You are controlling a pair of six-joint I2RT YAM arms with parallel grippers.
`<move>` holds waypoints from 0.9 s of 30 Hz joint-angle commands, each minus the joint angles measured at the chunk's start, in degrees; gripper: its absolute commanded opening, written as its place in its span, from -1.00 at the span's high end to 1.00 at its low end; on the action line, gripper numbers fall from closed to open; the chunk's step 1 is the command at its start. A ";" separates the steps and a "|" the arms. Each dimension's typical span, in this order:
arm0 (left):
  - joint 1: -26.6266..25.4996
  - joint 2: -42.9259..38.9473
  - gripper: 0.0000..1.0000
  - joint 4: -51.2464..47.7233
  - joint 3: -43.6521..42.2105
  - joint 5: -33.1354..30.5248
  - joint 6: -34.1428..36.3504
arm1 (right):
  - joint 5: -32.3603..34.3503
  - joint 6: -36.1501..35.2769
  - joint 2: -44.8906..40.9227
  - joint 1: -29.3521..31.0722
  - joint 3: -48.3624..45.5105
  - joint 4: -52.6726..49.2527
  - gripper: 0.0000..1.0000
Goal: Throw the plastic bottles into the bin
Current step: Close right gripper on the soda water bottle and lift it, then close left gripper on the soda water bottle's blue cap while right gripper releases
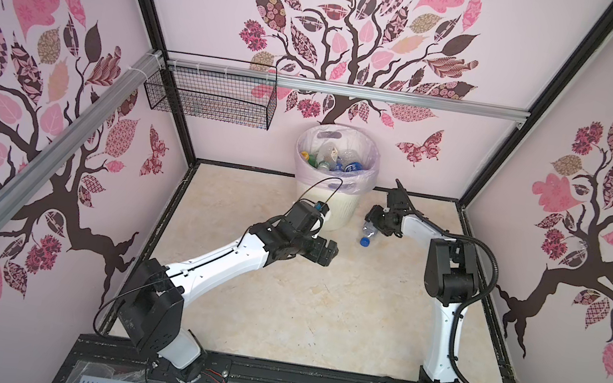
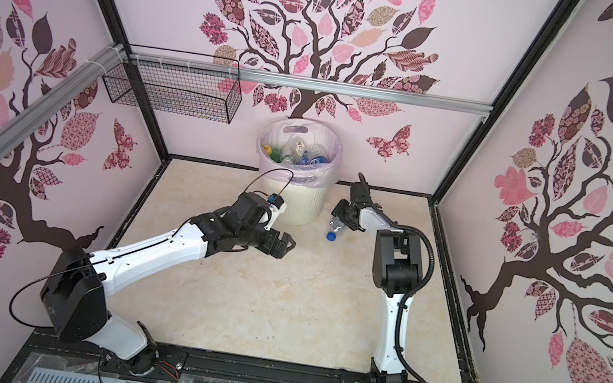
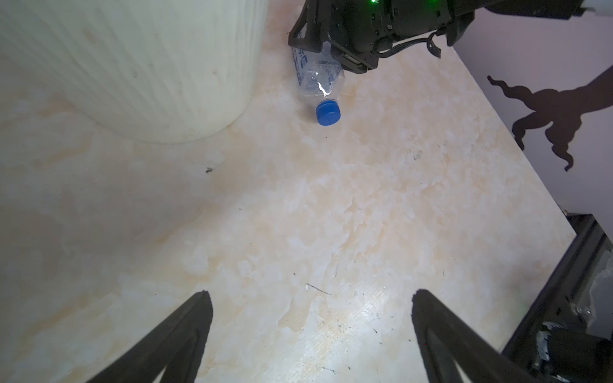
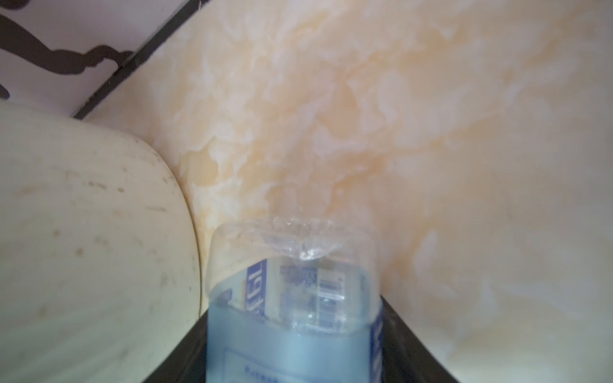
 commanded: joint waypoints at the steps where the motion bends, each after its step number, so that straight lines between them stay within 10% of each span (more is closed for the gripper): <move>1: -0.71 0.55 -0.94 -0.74 1.11 4.10 -3.71 | -1.90 0.51 -9.52 -0.12 -5.46 2.05 -0.20; 12: -0.85 1.27 -0.94 8.63 0.88 15.05 -26.25 | -6.30 4.86 -32.55 1.48 -22.32 4.22 -0.20; 27: -4.86 4.18 -0.85 9.83 5.62 14.39 -30.67 | -6.92 8.31 -47.72 7.10 -25.95 1.20 -0.13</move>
